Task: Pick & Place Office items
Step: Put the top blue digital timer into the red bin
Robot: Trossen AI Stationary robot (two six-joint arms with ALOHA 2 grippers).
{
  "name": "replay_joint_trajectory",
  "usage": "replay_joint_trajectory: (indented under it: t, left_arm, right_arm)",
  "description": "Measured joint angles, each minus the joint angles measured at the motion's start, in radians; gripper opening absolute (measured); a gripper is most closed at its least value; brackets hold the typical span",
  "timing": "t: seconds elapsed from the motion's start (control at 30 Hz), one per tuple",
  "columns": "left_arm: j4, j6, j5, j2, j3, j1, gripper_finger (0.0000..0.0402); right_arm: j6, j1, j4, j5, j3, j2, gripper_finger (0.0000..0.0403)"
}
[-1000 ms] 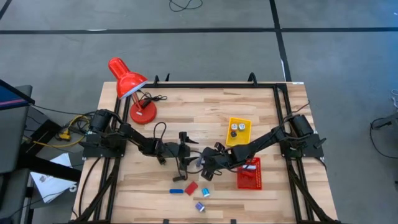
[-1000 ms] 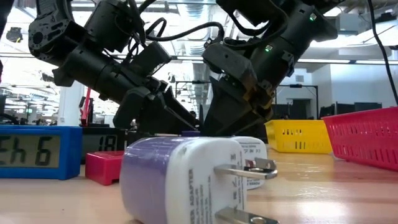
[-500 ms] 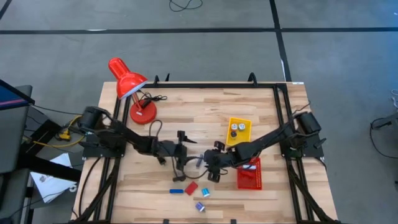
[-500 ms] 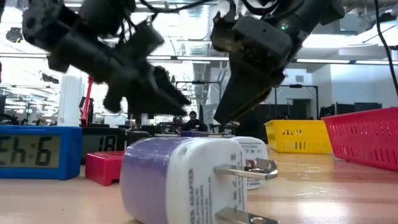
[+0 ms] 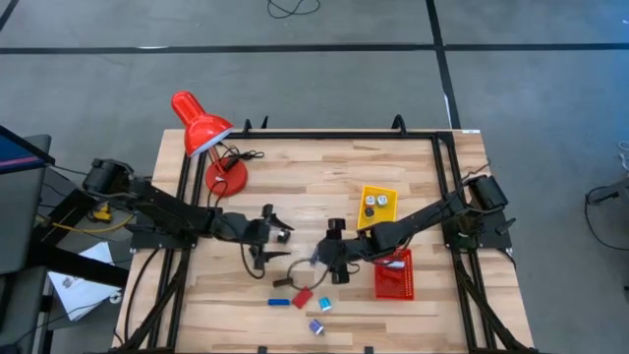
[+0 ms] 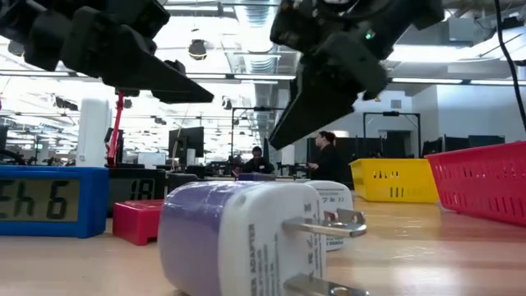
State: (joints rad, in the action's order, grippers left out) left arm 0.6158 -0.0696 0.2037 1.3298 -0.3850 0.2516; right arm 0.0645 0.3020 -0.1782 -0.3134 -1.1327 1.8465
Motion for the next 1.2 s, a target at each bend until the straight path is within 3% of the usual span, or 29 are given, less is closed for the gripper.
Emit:
replay_joint_trajectory:
  t: [0.07,0.27,0.47,0.7,1.2]
  left_arm:
    - [0.003,0.000,-0.001,-0.040,0.024,0.000,0.0318]
    - [0.016,0.000,-0.008,-0.130,0.078,-0.002,0.0318]
    - [0.017,0.000,-0.018,-0.162,0.087,-0.002,0.0318]
    - [0.021,0.000,-0.019,-0.161,0.086,-0.004,0.0318]
    - [0.020,0.000,-0.019,-0.161,0.086,-0.004,0.0318]
  right_arm:
    - [-0.049,-0.007,-0.001,0.003,-0.009,0.000,0.0237]
    - [0.001,-0.023,0.017,0.012,-0.013,0.011,0.0237]
    - [-0.138,-0.093,0.012,0.229,-0.012,0.011,0.0236]
    - [-0.275,-0.138,0.006,0.364,-0.013,0.011,0.0218]
    - [-0.402,-0.132,0.075,0.395,-0.013,0.026,0.0182]
